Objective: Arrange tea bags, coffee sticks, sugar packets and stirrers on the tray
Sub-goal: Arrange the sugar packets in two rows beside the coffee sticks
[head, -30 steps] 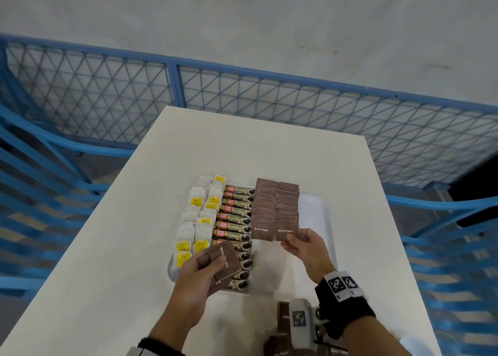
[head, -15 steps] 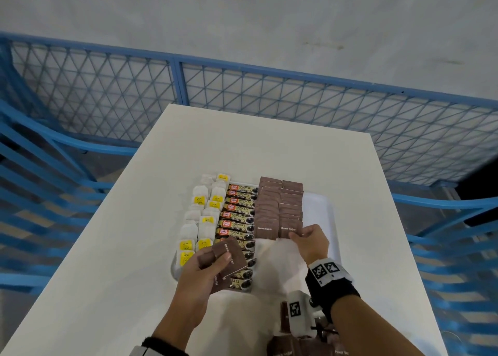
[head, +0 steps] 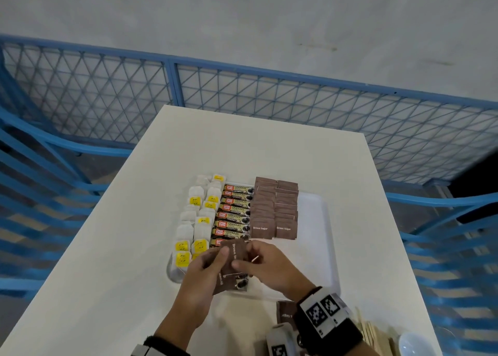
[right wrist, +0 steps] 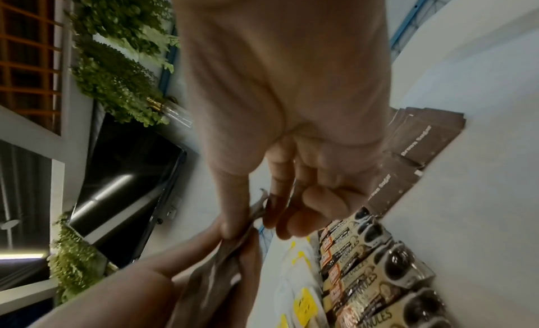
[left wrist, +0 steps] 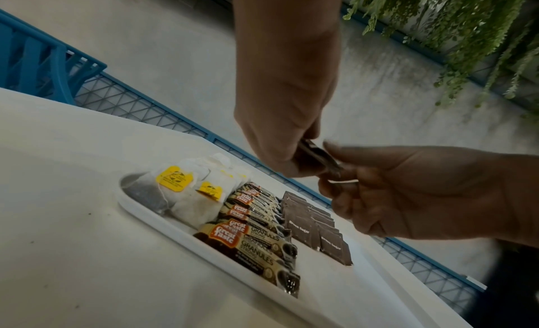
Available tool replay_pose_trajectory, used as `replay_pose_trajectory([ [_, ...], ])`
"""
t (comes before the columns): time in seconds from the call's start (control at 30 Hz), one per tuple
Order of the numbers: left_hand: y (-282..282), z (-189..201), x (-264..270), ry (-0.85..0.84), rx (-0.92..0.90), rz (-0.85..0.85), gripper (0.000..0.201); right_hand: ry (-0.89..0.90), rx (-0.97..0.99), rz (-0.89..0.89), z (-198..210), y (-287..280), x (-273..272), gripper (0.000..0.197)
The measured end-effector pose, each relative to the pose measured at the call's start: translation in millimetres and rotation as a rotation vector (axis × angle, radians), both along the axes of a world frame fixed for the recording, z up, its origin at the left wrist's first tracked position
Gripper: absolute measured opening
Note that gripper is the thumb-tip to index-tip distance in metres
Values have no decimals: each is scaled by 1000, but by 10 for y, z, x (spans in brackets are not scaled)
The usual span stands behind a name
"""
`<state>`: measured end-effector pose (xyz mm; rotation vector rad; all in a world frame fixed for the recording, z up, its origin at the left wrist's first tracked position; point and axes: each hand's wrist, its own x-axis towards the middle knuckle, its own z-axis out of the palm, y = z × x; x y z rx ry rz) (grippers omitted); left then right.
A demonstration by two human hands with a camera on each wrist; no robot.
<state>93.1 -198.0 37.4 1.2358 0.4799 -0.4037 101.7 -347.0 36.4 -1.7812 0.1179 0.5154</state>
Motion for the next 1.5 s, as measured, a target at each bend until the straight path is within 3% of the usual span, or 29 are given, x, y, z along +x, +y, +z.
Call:
replay_pose_trajectory([
  [0.1, 3, 26, 2, 10, -86, -8, 18, 28, 11, -75, -11, -18, -16, 14],
  [0.23, 43, 21, 22, 30, -126, -14, 30, 97, 226, -241, 59, -139, -6, 18],
  [0.43, 45, -36, 43, -48, -43, -80, 25, 66, 307, -416, 49, -432, 0, 18],
  [0.63, -158, -75, 233, -174, 290, -262, 19, -1, -3, -527, -196, -775, 79, 9],
  [0.9, -474, -136, 750, -508, 700, -748, 29, -16, -365, -364, -440, -1040, 333, 11],
  [1.1, -577, -262, 1040, -473, 829, -800, 25, 6, -490, -270, -469, -1055, 477, 17],
  [1.3, -656, -398, 1117, -486, 897, -793, 22, -14, -541, -335, -490, -1035, 481, 18],
  [1.5, -727, -456, 1109, -673, 1108, -806, 19, -49, -582, -384, -462, -990, 444, 34],
])
